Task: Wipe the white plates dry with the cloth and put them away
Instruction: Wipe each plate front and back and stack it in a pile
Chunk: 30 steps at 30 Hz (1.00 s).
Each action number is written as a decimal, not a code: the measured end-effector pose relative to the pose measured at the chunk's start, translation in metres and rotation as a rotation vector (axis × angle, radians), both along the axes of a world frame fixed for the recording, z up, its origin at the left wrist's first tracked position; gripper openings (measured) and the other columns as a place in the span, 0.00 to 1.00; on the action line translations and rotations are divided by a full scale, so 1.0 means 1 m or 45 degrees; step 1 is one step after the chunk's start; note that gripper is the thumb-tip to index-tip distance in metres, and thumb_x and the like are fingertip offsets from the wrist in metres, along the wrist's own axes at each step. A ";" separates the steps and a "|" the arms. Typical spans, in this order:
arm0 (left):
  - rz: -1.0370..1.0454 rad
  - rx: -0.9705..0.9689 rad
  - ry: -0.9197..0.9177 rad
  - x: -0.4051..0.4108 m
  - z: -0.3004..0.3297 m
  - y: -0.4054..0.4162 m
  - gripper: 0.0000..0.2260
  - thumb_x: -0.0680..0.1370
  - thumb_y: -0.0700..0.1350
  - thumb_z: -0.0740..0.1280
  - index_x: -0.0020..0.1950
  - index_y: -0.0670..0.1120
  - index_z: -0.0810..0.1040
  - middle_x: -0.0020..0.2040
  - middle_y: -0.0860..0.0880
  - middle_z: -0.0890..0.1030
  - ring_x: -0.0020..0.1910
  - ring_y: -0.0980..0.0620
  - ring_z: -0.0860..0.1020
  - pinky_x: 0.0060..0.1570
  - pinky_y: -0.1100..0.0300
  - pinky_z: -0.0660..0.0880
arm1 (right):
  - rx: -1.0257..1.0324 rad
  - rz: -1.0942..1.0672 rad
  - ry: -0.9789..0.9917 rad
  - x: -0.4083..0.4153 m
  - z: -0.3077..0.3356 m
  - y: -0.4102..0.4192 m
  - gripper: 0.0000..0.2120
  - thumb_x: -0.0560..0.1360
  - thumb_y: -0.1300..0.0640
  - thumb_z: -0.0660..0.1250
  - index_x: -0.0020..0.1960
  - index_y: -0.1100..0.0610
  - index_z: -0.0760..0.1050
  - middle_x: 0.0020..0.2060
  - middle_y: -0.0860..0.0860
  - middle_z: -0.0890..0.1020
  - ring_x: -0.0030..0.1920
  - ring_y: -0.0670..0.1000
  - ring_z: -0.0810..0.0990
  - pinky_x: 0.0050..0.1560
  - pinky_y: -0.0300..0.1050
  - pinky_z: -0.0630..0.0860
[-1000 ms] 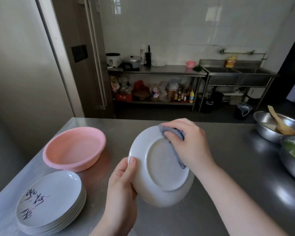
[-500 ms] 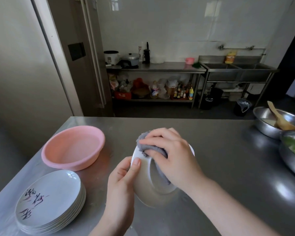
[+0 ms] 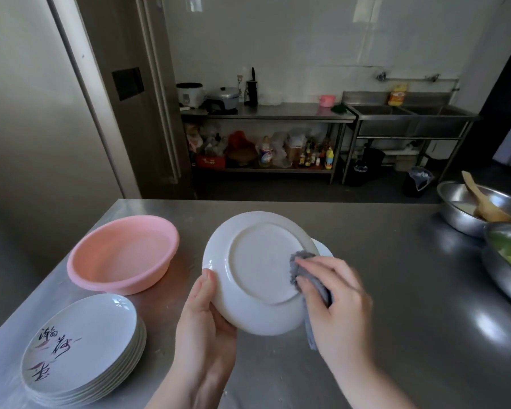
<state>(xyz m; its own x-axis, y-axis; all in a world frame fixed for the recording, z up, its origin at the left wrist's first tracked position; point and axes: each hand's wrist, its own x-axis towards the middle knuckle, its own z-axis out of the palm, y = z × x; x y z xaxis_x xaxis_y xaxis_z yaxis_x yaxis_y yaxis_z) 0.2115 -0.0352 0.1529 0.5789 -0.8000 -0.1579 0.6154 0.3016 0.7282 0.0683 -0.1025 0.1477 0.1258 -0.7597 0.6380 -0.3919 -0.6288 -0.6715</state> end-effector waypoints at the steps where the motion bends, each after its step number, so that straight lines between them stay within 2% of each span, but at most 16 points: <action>1: 0.017 -0.003 0.036 0.000 -0.002 -0.001 0.12 0.74 0.48 0.65 0.51 0.45 0.84 0.51 0.47 0.85 0.46 0.55 0.84 0.44 0.56 0.80 | -0.060 -0.001 0.027 0.004 -0.004 0.006 0.13 0.71 0.64 0.71 0.53 0.52 0.83 0.48 0.42 0.80 0.51 0.46 0.76 0.54 0.36 0.72; 3: -0.003 -0.011 0.080 -0.002 -0.005 -0.002 0.13 0.79 0.47 0.62 0.57 0.42 0.80 0.52 0.44 0.85 0.48 0.51 0.84 0.40 0.57 0.81 | -0.143 0.043 0.103 0.013 -0.009 0.015 0.14 0.69 0.63 0.70 0.52 0.52 0.83 0.47 0.43 0.80 0.49 0.47 0.76 0.53 0.38 0.72; 5: -0.087 -0.002 0.127 -0.007 -0.008 0.001 0.17 0.82 0.49 0.58 0.62 0.39 0.77 0.55 0.38 0.83 0.53 0.45 0.83 0.42 0.57 0.82 | -0.152 0.144 0.201 0.022 -0.011 0.020 0.14 0.69 0.63 0.70 0.52 0.51 0.83 0.46 0.42 0.80 0.48 0.47 0.75 0.52 0.38 0.72; 7: -0.155 0.005 0.164 -0.012 -0.013 0.004 0.19 0.82 0.49 0.58 0.64 0.37 0.75 0.57 0.36 0.82 0.55 0.43 0.82 0.43 0.57 0.81 | -0.071 0.260 0.265 0.031 -0.006 0.020 0.14 0.70 0.62 0.70 0.52 0.49 0.83 0.46 0.42 0.80 0.49 0.47 0.75 0.52 0.37 0.72; 9: -0.186 -0.019 0.111 -0.016 -0.016 0.005 0.17 0.83 0.47 0.56 0.62 0.37 0.77 0.56 0.38 0.82 0.53 0.46 0.83 0.42 0.60 0.80 | 0.010 0.316 0.272 0.037 0.003 0.014 0.13 0.70 0.62 0.70 0.52 0.49 0.83 0.46 0.42 0.80 0.49 0.48 0.76 0.53 0.35 0.71; 13: -0.182 0.014 -0.146 -0.015 -0.013 0.002 0.14 0.81 0.50 0.60 0.55 0.41 0.79 0.54 0.40 0.83 0.50 0.48 0.82 0.43 0.58 0.79 | -0.002 0.208 0.233 0.039 0.023 -0.010 0.13 0.70 0.65 0.71 0.51 0.52 0.84 0.47 0.45 0.82 0.50 0.51 0.77 0.58 0.27 0.65; 16: -0.120 0.041 -0.189 -0.007 -0.006 -0.001 0.12 0.79 0.51 0.62 0.51 0.43 0.78 0.49 0.42 0.81 0.46 0.49 0.76 0.44 0.55 0.70 | -0.062 0.114 0.213 0.032 0.033 -0.028 0.14 0.70 0.67 0.72 0.53 0.53 0.84 0.48 0.46 0.81 0.50 0.50 0.75 0.57 0.38 0.71; 18: -0.088 0.047 -0.176 -0.002 -0.002 -0.003 0.12 0.77 0.51 0.63 0.50 0.44 0.80 0.48 0.43 0.80 0.46 0.49 0.76 0.46 0.54 0.68 | -0.069 0.097 0.201 0.027 0.037 -0.037 0.14 0.71 0.67 0.71 0.53 0.53 0.83 0.48 0.45 0.80 0.51 0.49 0.74 0.55 0.36 0.71; 21: -0.070 -0.019 -0.066 0.003 0.001 -0.006 0.10 0.74 0.50 0.65 0.46 0.47 0.83 0.48 0.49 0.84 0.46 0.55 0.81 0.50 0.57 0.74 | -0.032 0.080 0.176 0.019 0.035 -0.042 0.13 0.72 0.65 0.71 0.54 0.53 0.83 0.49 0.44 0.80 0.52 0.47 0.74 0.54 0.31 0.69; 23: -0.031 -0.043 0.062 0.003 0.000 -0.009 0.10 0.76 0.47 0.64 0.48 0.47 0.84 0.49 0.50 0.85 0.46 0.57 0.83 0.44 0.61 0.80 | -0.028 0.052 0.131 0.012 0.027 -0.038 0.13 0.73 0.65 0.70 0.54 0.53 0.83 0.49 0.43 0.80 0.52 0.48 0.74 0.54 0.32 0.70; 26: 0.043 0.026 0.260 0.002 -0.001 -0.012 0.10 0.81 0.45 0.61 0.54 0.44 0.81 0.48 0.51 0.86 0.45 0.58 0.84 0.36 0.63 0.80 | -0.063 0.035 0.043 0.007 0.011 -0.025 0.12 0.74 0.62 0.68 0.55 0.51 0.82 0.50 0.42 0.80 0.52 0.45 0.74 0.55 0.35 0.71; 30: 0.063 0.073 0.390 0.001 0.003 -0.017 0.12 0.83 0.47 0.59 0.57 0.42 0.79 0.48 0.47 0.86 0.43 0.55 0.85 0.34 0.61 0.81 | -0.222 0.073 0.047 0.018 -0.014 -0.001 0.13 0.72 0.62 0.69 0.55 0.51 0.82 0.51 0.42 0.80 0.51 0.45 0.74 0.55 0.38 0.72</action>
<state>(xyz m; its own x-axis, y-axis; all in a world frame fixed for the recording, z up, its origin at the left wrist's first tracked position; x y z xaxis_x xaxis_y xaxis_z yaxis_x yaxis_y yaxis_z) 0.2128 -0.0521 0.1563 0.5358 -0.7565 -0.3750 0.7942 0.3007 0.5281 0.0864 -0.1031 0.1336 0.1912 -0.6288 0.7537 -0.3744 -0.7565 -0.5362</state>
